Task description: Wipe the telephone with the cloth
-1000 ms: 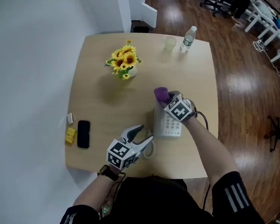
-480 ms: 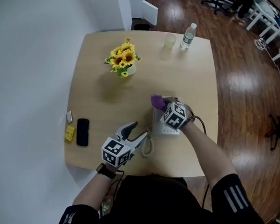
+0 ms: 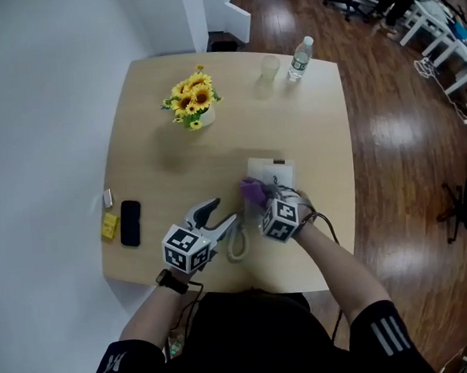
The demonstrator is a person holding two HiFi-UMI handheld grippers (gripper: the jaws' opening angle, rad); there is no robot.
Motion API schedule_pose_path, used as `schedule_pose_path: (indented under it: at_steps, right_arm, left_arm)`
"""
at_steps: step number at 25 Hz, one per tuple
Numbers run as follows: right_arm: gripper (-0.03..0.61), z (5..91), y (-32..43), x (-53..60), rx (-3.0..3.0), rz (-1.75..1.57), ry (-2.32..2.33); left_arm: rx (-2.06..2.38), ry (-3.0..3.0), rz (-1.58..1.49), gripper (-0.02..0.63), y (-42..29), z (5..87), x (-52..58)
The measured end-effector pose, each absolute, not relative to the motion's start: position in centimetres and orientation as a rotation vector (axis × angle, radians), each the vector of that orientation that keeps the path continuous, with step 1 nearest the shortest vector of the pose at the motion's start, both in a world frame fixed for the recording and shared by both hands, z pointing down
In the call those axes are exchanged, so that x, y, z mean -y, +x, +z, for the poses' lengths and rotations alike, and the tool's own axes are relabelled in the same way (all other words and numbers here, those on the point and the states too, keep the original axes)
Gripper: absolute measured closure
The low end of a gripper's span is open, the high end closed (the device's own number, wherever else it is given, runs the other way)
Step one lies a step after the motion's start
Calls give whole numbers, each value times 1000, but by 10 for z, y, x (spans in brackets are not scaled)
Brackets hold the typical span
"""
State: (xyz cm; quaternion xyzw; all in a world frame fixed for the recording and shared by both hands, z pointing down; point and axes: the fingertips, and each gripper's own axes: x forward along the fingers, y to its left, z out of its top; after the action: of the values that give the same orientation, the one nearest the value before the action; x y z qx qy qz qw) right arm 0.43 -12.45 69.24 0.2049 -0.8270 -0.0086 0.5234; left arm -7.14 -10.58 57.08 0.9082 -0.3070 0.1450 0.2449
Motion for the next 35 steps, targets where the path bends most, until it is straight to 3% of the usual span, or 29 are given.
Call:
schedule_pose_path:
  at_steps: [12,19,35]
  right_arm:
    - [446,729,-1,50,1855,-166,289]
    - [446,750,8,-3,1819,-60,178]
    - [445,629,73,-18,2167,277,800]
  left_arm:
    - [846,2470,429,379,-71,580,96]
    - [852,2440,427,377,-63,582,97]
    - [1110,2150,779,342,1,675,160]
